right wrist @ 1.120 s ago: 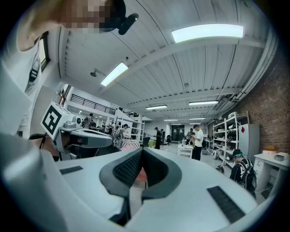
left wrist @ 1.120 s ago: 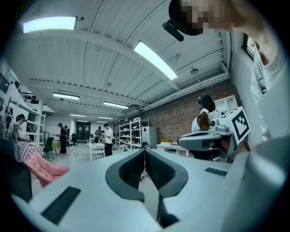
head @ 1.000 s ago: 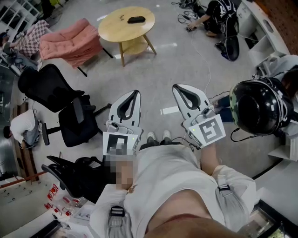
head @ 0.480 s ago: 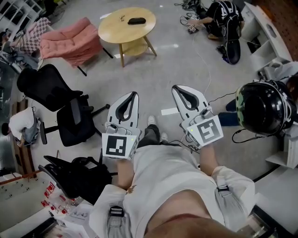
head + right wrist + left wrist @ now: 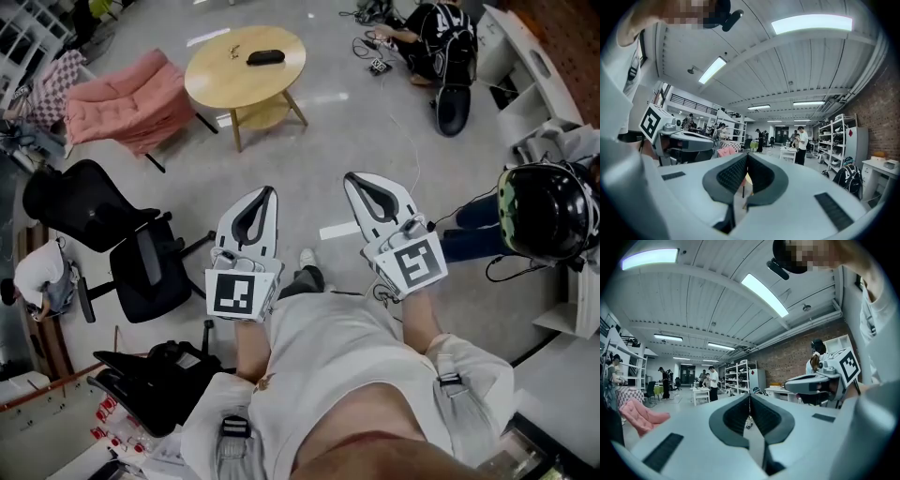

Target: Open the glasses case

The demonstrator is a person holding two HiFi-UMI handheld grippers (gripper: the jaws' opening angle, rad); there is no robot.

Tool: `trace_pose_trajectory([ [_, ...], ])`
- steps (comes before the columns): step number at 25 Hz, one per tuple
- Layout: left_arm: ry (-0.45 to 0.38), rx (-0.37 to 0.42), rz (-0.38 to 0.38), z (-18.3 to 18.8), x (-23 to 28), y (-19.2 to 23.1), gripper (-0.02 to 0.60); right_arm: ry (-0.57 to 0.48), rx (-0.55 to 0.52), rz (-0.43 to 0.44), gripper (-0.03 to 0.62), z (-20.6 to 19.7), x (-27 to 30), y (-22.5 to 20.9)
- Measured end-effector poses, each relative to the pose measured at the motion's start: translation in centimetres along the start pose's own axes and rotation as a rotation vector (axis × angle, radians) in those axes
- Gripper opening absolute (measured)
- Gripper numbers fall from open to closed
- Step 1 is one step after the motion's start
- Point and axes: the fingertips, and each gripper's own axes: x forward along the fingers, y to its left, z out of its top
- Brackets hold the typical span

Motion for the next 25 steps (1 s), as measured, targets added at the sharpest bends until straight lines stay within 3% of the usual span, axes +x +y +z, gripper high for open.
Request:
trace_pose_trajectory([
  [8,0.029,0.010,0.006,-0.1,5.5,5.9,0.020,0.011,-0.002,-0.020,0.019,0.0,7.0,-3.2],
  [17,0.004,-0.022,-0.027,0.1,9.4,10.5,0.020,0.036,-0.013,-0.031,0.018,-0.1,12.9,-5.1],
  [25,0.021,-0.002,-0.056,-1.0,12.8,12.7,0.020,0.059,0.003,-0.043,0.019,-1.2,16.1,-7.2],
])
